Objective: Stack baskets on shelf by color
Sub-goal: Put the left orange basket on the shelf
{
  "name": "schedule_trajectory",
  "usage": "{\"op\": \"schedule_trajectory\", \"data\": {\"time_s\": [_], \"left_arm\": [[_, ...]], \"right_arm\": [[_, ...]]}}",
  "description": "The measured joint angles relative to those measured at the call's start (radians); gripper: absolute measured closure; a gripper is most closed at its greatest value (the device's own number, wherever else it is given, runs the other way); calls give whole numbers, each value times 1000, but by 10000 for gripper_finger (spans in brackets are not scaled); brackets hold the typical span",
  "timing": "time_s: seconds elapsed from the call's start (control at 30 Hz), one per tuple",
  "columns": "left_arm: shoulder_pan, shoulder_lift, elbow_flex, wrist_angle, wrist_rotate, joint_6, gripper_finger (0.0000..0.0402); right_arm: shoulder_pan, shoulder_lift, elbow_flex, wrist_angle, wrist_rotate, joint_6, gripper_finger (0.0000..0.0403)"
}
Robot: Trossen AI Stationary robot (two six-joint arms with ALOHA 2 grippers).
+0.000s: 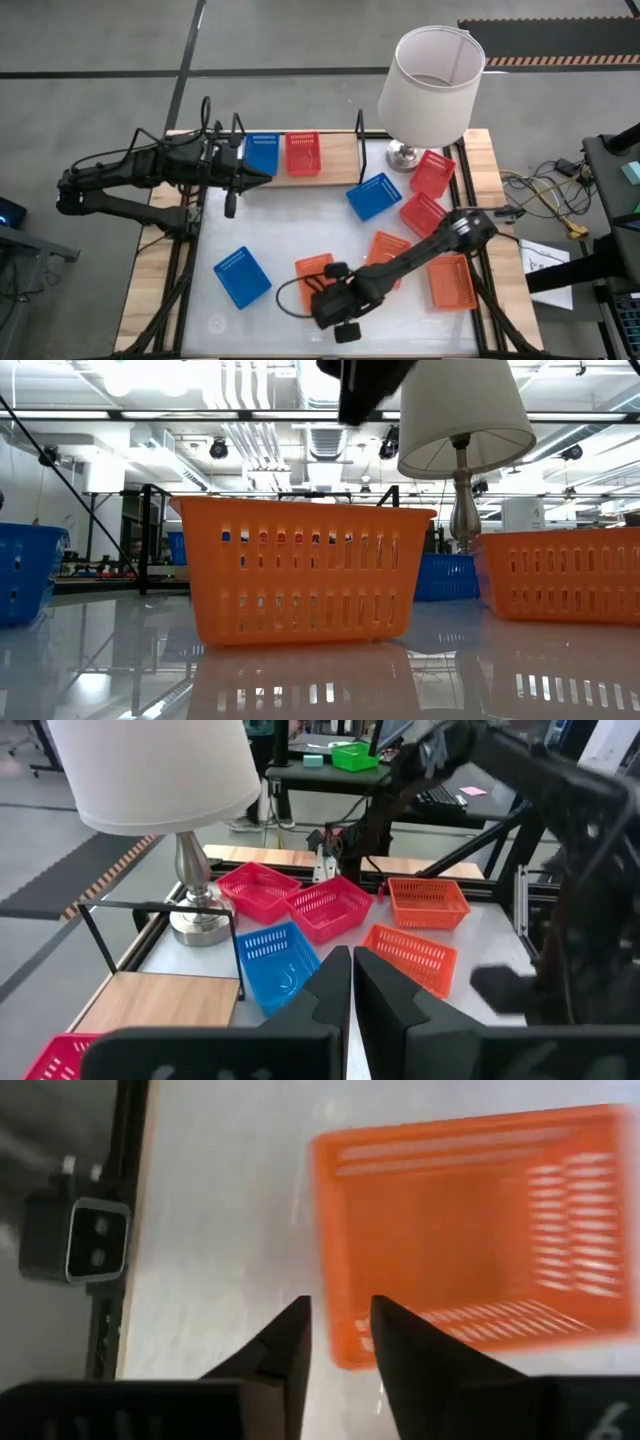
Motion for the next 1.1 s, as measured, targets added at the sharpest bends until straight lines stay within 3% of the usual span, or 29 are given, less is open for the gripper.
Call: {"op": "schedule_trajectory", "data": {"time_s": [0.33, 0.67, 0.9, 1.1], "left_arm": [[0, -18, 0, 0, 0, -4, 402], [0, -30, 0, -1, 1, -4, 402], [0, -29, -1, -11, 1, -3, 402], [0, -32, -1, -13, 1, -3, 402]], "right_arm": [[-11, 100, 28, -8, -38, 37, 243], [-16, 90, 35, 31, -20, 52, 253], [-39, 177, 33, 96, -34, 51, 283], [-53, 184, 43, 101, -82, 8, 379]]}}
